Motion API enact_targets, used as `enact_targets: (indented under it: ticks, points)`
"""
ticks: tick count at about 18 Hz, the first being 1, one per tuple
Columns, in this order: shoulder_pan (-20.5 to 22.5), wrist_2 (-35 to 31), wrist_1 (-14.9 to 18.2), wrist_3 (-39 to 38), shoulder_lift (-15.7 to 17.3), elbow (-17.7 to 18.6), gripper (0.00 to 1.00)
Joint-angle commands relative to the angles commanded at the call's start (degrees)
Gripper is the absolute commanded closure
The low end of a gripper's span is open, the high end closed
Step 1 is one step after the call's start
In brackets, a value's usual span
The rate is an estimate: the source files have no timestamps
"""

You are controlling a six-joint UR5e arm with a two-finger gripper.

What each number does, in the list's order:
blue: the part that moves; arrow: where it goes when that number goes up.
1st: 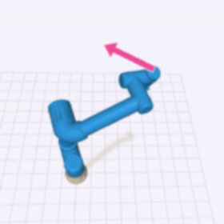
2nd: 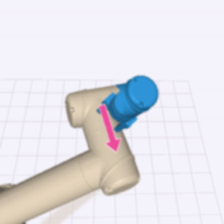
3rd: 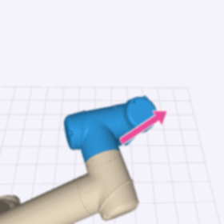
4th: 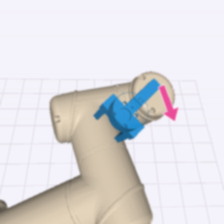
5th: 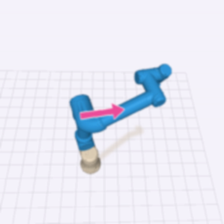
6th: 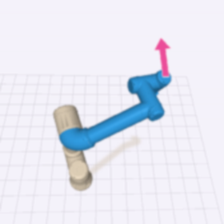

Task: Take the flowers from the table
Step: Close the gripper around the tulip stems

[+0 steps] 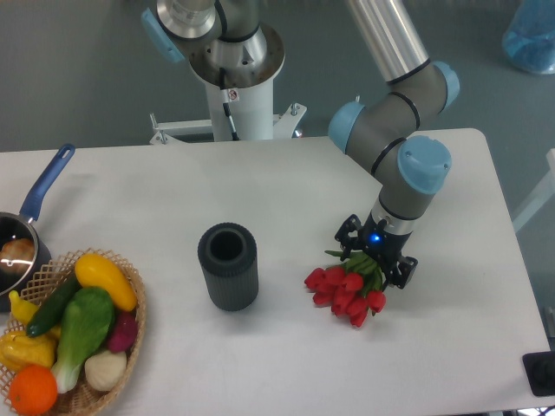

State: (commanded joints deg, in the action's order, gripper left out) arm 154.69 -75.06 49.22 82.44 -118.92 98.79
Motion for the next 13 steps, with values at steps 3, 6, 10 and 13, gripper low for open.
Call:
enact_targets:
  ticks: [3,6,10,13]
  points:
    - [-0.09,-0.09,0.09,-1.92,0.00,-0.61,0.46]
    - [-0.09,-0.09,0.09,-2.72,-0.09,-0.97,0.60]
    - [-0.09,-0.09,0.09,-2.73,0.00,-1.14,0.76]
    - [-0.09,-0.09,0.17,-2.64,0.09,-1.23,0.74]
